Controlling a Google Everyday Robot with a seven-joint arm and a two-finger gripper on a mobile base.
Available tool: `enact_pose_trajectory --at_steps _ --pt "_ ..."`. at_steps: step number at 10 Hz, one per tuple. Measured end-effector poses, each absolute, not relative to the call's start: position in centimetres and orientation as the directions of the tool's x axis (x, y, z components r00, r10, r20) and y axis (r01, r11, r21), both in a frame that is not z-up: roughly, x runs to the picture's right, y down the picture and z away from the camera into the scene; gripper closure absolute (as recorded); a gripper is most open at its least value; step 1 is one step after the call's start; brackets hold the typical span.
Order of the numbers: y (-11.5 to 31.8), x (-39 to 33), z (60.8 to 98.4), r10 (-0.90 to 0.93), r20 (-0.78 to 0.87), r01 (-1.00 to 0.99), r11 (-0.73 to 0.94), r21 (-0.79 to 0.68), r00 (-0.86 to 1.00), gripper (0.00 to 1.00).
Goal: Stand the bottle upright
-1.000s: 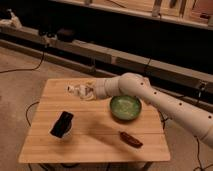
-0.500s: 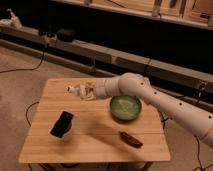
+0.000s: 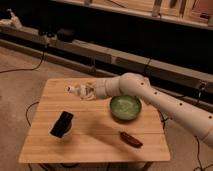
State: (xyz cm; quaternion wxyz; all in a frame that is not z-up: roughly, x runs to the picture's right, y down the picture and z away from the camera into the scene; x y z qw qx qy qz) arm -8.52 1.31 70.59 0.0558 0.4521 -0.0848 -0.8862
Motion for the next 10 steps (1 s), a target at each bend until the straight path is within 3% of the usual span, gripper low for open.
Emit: enact_pose_trajectory --at_steps 6,10 --pt "1.2 -10.4 69.8 -0.264 -0.836 0.114 -0.964 0.239 -0.481 1.0" --pt "2.0 -7.6 70.7 -0.343 -0.826 0.248 -0.935 0.254 -0.447 1.0"
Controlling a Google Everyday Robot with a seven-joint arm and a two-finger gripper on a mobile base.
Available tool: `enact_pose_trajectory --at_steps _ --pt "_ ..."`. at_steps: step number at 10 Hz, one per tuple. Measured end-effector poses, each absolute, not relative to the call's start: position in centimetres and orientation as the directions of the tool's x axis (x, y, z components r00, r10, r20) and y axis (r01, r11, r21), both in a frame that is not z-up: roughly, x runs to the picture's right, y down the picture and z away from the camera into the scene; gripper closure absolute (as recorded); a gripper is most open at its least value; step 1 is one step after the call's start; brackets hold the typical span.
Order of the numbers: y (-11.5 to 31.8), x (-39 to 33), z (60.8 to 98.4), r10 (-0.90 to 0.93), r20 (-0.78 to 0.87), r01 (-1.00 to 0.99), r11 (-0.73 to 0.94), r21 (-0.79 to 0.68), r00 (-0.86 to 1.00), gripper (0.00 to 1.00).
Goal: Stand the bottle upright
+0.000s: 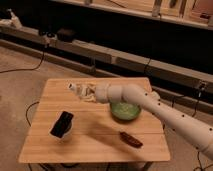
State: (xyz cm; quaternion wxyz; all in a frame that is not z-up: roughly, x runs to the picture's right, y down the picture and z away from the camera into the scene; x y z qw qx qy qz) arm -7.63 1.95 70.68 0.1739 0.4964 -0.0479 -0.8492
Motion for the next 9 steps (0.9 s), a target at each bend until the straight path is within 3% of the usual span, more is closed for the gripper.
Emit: enact_pose_trajectory --at_steps 9 --pt "2.95 -6.95 70.43 -0.362 -0.843 0.304 -0.919 0.252 -0.397 1.0"
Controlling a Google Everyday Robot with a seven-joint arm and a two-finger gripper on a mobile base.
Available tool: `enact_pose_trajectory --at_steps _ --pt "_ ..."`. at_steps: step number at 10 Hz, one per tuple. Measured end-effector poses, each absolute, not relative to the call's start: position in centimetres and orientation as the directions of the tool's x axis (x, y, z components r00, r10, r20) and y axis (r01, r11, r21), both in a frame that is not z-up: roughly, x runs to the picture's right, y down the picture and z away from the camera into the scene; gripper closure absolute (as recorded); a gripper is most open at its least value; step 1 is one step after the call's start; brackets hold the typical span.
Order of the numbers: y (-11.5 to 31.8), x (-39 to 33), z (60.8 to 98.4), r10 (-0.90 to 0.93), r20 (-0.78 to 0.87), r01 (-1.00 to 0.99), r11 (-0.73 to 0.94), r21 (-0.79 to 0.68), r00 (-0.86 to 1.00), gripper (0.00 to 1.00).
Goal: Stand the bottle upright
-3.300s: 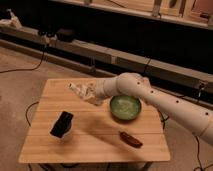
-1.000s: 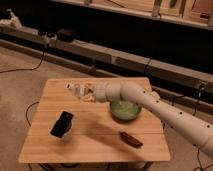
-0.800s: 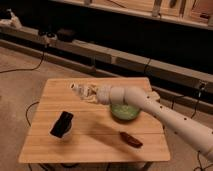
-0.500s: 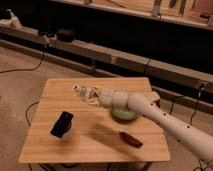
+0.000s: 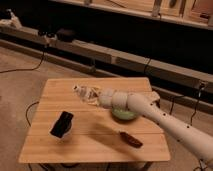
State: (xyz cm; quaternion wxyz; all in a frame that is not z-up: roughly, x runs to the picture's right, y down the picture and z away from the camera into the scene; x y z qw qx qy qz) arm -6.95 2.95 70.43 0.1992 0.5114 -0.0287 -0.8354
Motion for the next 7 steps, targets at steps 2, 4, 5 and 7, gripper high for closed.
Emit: enact_pose_trajectory --at_steps 2,4,5,7 --pt "5.2 -7.0 71.4 -0.363 -0.828 0.269 -0.925 0.267 -0.427 1.0" --pt "7.7 -7.2 72.5 -0.368 -0.803 0.228 -0.929 0.293 -0.469 1.0" --pt "7.7 -7.2 72.5 -0.369 -0.802 0.229 -0.928 0.293 -0.469 1.0" --pt "7.7 -7.1 72.5 -0.37 -0.802 0.23 -0.928 0.293 -0.469 1.0"
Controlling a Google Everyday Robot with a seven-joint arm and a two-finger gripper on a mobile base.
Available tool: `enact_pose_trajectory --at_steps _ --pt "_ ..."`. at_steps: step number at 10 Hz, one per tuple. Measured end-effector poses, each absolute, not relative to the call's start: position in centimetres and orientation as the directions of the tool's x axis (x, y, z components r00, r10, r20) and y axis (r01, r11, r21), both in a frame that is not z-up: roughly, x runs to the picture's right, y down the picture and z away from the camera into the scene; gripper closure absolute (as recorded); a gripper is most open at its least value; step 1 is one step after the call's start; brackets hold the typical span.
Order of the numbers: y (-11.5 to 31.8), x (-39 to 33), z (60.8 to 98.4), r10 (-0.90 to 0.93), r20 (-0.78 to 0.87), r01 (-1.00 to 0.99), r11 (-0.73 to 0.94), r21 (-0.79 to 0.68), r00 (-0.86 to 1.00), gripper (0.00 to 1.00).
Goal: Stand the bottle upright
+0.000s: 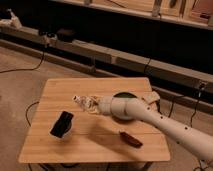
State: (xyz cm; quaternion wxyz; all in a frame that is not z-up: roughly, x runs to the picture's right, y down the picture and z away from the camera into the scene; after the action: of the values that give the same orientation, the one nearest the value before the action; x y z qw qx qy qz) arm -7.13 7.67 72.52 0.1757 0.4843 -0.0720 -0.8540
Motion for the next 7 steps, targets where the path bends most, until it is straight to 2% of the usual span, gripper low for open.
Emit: enact_pose_trajectory --at_steps 3,7 --pt "7.4 -7.0 72.3 -0.388 -0.806 0.252 -0.919 0.302 -0.448 1.0" --pt "6.1 -5.4 71.2 -0.44 -0.824 0.39 -0.872 0.297 -0.356 1.0"
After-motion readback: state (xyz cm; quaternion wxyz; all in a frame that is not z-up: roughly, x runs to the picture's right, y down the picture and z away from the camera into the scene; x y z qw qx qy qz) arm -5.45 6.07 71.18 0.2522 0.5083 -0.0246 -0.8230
